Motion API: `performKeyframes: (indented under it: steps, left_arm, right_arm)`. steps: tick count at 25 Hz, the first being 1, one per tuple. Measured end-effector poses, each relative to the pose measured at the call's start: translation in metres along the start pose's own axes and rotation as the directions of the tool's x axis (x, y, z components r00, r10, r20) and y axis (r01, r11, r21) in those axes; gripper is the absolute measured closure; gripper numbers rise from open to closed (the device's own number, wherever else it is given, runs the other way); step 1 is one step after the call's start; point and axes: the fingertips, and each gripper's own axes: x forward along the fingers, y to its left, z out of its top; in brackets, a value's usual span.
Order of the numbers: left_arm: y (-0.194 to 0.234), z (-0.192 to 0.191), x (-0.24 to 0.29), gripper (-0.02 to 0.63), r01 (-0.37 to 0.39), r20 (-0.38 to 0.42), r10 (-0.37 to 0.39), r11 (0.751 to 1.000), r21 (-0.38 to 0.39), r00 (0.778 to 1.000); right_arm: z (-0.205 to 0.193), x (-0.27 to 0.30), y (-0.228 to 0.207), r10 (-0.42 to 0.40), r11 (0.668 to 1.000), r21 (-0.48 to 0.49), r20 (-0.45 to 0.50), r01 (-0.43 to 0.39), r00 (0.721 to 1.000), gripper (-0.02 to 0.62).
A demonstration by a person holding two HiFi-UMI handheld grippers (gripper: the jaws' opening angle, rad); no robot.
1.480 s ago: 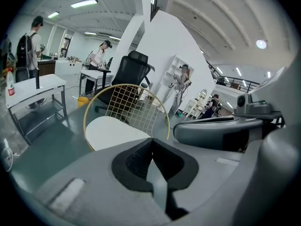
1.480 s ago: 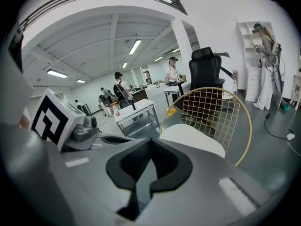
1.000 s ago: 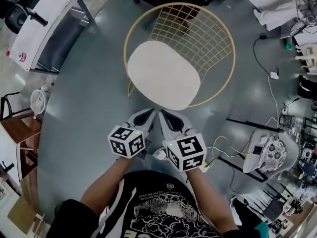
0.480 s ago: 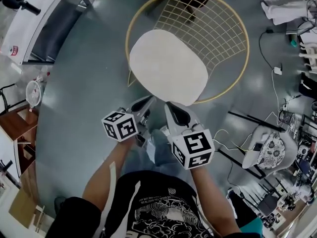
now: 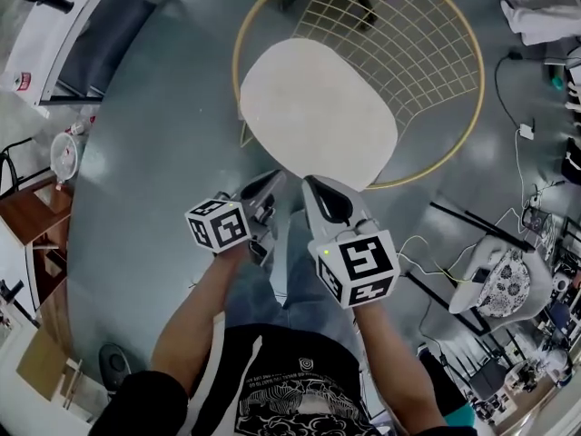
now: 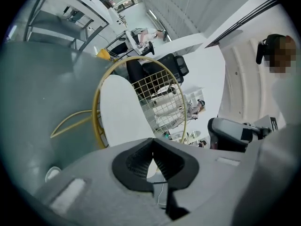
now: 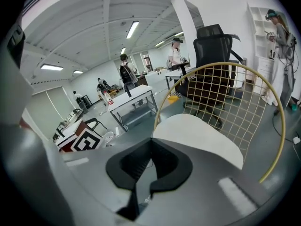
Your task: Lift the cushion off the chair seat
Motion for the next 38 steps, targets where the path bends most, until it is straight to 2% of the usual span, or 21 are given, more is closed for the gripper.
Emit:
performKeyframes:
  steps: [11, 19, 24, 27, 33, 38]
  left_arm:
    - [0.050, -0.024, 0.015, 0.578, -0.036, -0.046, 0.034, 0.998, -0.052, 0.998]
    - [0.076, -0.041, 0.025, 0.501, -0.065, -0.087, 0.057, 0.994, -0.086, 0.995]
    - [0.084, -0.042, 0.035, 0.437, -0.048, -0.069, 0.039, 0.989, -0.142, 0.997]
    - [0.086, -0.043, 0.041, 0.437, -0.036, -0.059, 0.026, 0.984, -0.176, 0.998]
    - [0.083, -0.036, 0.056, 0.437, -0.012, -0.048, 0.004, 0.985, -0.174, 0.999]
    - [0.078, -0.028, 0.066, 0.439, 0.029, -0.018, -0.035, 0.970, -0.240, 0.999]
  right_arm:
    - [-0.028, 0.010, -0.015, 0.003, 0.999, 0.036, -0.040, -0.001, 0.999, 0.595]
    - [-0.036, 0.014, -0.019, -0.009, 0.998, 0.064, -0.043, 0.012, 0.999, 0.595]
    - [-0.039, 0.016, -0.021, -0.015, 0.997, 0.074, -0.044, 0.018, 0.999, 0.595]
    - [-0.044, 0.015, -0.022, -0.018, 0.997, 0.081, -0.052, 0.022, 0.999, 0.595]
    - [-0.058, 0.010, -0.027, -0.029, 0.994, 0.101, -0.077, 0.036, 0.997, 0.595]
    - [-0.063, 0.007, -0.031, -0.033, 0.994, 0.105, -0.084, 0.042, 0.996, 0.595]
